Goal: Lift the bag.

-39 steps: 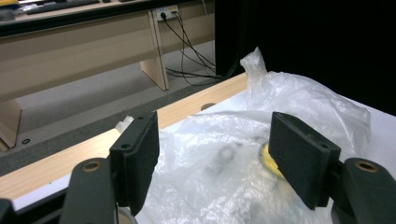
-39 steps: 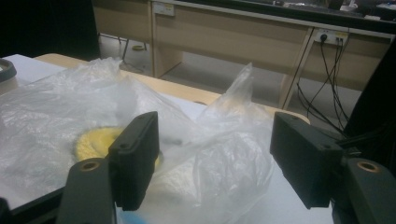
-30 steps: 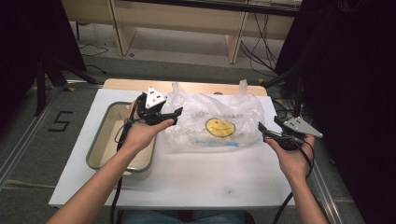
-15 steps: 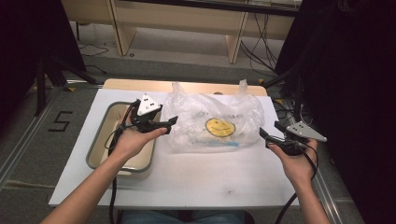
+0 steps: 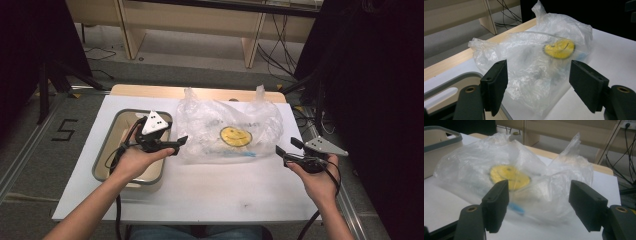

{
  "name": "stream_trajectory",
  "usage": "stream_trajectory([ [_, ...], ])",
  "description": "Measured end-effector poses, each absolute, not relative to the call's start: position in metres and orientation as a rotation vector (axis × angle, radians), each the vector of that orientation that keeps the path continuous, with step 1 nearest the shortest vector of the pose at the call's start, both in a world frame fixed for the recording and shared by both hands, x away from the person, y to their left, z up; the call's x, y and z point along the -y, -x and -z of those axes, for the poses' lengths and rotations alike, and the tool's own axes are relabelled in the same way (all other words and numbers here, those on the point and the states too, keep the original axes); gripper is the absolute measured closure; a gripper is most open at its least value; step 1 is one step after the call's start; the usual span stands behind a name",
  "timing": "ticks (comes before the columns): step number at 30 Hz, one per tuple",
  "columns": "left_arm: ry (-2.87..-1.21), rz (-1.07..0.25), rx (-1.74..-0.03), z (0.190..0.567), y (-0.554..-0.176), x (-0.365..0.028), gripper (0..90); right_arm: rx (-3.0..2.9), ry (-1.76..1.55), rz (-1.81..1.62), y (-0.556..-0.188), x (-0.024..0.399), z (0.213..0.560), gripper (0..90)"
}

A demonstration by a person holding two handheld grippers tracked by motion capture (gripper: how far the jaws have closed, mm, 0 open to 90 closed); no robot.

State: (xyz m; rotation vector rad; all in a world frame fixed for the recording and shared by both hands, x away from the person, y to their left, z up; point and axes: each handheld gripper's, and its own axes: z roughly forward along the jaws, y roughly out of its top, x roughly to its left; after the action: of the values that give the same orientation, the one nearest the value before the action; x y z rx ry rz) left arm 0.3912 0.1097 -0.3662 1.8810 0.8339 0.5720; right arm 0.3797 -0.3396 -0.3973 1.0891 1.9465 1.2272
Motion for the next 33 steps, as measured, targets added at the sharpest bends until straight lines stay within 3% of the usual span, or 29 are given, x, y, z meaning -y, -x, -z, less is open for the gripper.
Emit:
stream_trajectory([
  [33,-1.923,-0.519,-0.820,0.401,-0.359,-0.136,26.3,-2.060,-1.131,-1.261,-0.352,0.345,0.441,34.0],
])
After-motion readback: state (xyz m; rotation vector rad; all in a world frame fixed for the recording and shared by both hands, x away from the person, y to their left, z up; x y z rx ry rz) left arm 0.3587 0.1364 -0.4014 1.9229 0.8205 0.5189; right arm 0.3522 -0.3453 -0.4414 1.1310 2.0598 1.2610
